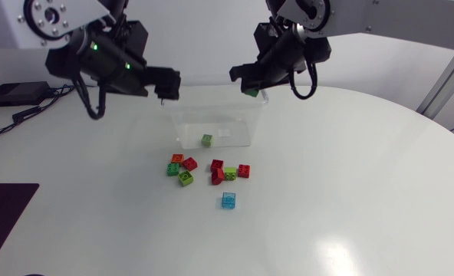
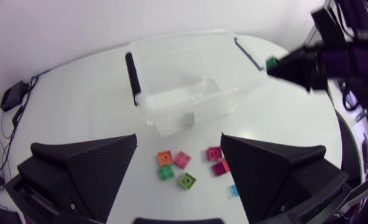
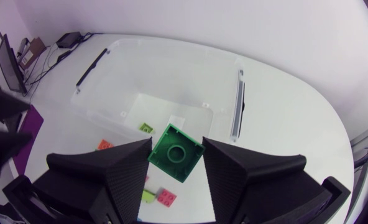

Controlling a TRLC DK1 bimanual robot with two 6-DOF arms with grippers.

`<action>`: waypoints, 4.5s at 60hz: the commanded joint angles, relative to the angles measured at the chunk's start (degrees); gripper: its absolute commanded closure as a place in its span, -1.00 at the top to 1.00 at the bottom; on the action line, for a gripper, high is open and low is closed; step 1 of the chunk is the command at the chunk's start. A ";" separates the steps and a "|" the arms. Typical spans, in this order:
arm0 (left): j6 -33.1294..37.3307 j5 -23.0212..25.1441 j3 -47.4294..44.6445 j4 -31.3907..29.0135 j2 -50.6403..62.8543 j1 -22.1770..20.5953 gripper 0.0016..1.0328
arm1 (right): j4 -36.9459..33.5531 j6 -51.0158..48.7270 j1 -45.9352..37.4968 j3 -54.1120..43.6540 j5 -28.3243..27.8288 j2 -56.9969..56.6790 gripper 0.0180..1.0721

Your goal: Place the duplo bricks in the container

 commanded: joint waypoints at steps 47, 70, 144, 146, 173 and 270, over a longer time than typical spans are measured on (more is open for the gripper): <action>11.96 4.20 -19.69 16.03 14.89 -0.39 0.76 | -0.46 -2.46 -2.49 5.86 2.77 0.31 0.92; 11.69 4.55 -18.28 16.55 17.97 -3.11 0.69 | 9.03 -5.36 -5.75 -27.54 0.57 -21.14 0.92; 9.94 7.89 -17.14 19.37 -4.18 -3.47 -0.47 | 30.12 -17.32 2.78 -43.62 -6.11 -2.15 0.91; 9.32 7.80 -16.70 20.42 -4.71 -3.03 -0.47 | 30.56 -18.37 2.60 -43.18 -6.55 -1.45 0.91; 4.05 4.38 -6.42 33.25 6.10 -0.83 -0.46 | 30.83 -25.40 -0.74 -36.94 -11.21 8.22 0.40; -1.84 5.78 -18.99 14.88 14.71 3.83 0.86 | 13.25 -11.78 -1.35 5.16 -1.01 12.08 0.90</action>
